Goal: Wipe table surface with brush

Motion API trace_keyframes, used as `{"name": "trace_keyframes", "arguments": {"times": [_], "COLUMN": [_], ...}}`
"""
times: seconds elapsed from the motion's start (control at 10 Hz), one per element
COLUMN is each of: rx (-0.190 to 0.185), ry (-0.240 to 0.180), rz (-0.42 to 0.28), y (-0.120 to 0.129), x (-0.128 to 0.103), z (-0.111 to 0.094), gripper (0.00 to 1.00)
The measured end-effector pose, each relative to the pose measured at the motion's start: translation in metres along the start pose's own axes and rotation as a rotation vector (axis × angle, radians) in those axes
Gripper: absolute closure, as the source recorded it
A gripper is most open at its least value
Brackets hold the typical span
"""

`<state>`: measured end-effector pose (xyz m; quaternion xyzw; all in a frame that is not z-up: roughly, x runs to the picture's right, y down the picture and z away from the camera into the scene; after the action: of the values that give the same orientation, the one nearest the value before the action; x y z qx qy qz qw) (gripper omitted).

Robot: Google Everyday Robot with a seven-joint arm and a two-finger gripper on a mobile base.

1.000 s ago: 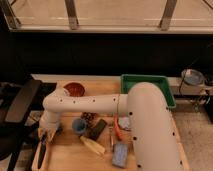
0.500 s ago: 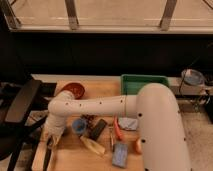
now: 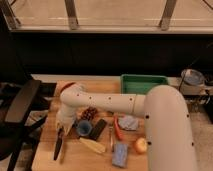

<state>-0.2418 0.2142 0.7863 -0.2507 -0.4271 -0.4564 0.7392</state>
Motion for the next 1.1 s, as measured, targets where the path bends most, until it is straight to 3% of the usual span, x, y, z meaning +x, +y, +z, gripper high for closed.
{"name": "trace_keyframes", "arguments": {"times": [0.5,0.9,1.1], "rx": [0.010,0.016,0.011], "ry": [-0.030,-0.070,-0.075], "rz": [-0.085,-0.120,-0.119], "y": [-0.053,-0.045,-0.034], "x": [0.004,-0.038,-0.055], "z": [0.021,0.040,0.040], "gripper": [1.00,1.00,1.00]}}
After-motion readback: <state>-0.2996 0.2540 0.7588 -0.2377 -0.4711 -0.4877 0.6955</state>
